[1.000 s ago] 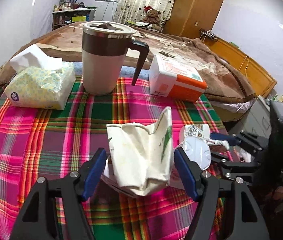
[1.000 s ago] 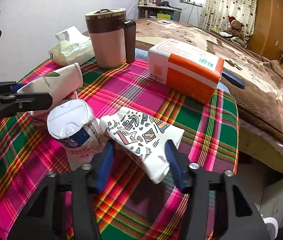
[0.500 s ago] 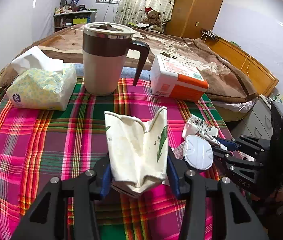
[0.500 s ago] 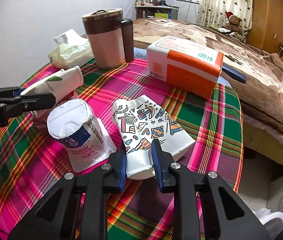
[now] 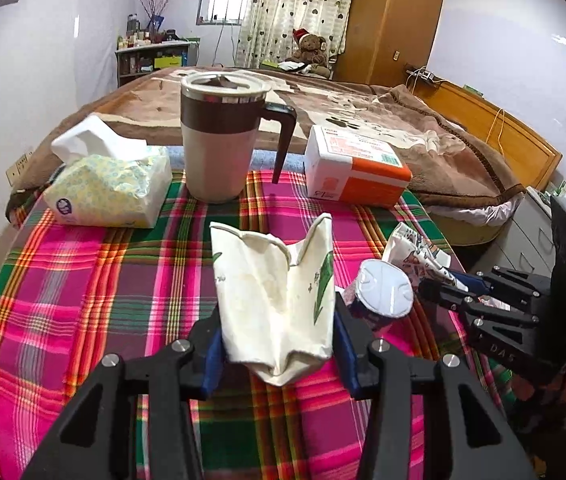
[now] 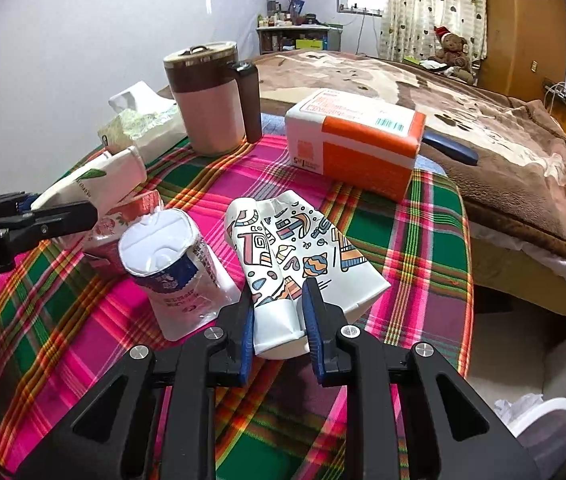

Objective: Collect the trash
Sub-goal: 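Lift the snack bag and paper bag and carry both over the wastebasket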

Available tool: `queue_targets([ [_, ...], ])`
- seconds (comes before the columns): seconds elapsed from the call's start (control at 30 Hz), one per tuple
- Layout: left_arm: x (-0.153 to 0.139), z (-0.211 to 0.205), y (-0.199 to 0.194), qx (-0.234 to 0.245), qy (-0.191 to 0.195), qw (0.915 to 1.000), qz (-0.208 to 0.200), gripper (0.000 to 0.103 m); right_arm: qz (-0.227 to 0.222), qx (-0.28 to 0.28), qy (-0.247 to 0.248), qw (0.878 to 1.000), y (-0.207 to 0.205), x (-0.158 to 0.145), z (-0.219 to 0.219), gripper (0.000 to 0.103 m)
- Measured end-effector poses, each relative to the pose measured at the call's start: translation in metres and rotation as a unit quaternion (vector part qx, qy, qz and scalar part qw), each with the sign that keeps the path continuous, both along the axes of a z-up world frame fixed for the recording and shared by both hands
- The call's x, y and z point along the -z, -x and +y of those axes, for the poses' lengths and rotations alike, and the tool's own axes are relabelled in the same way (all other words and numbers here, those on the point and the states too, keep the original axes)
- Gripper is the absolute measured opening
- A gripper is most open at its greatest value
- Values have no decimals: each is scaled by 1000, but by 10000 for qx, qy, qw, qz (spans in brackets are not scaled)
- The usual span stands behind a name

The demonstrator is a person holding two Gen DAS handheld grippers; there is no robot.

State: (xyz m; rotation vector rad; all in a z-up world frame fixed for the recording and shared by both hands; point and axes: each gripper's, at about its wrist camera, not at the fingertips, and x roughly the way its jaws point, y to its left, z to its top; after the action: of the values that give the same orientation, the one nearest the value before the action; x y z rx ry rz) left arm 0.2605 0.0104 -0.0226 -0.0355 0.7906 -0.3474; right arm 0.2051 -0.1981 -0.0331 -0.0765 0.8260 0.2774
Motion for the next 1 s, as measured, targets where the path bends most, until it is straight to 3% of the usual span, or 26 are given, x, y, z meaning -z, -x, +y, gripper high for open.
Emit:
queue_targets([
  [0.5, -29, -15, 64, 171, -72, 9991, -390, 48, -315, 188, -182, 9992, 54, -29, -15, 23],
  [1.0, -42, -62, 120, 791, -32, 9950, -607, 48, -648, 756, -270, 9947, 121, -51, -54, 23],
])
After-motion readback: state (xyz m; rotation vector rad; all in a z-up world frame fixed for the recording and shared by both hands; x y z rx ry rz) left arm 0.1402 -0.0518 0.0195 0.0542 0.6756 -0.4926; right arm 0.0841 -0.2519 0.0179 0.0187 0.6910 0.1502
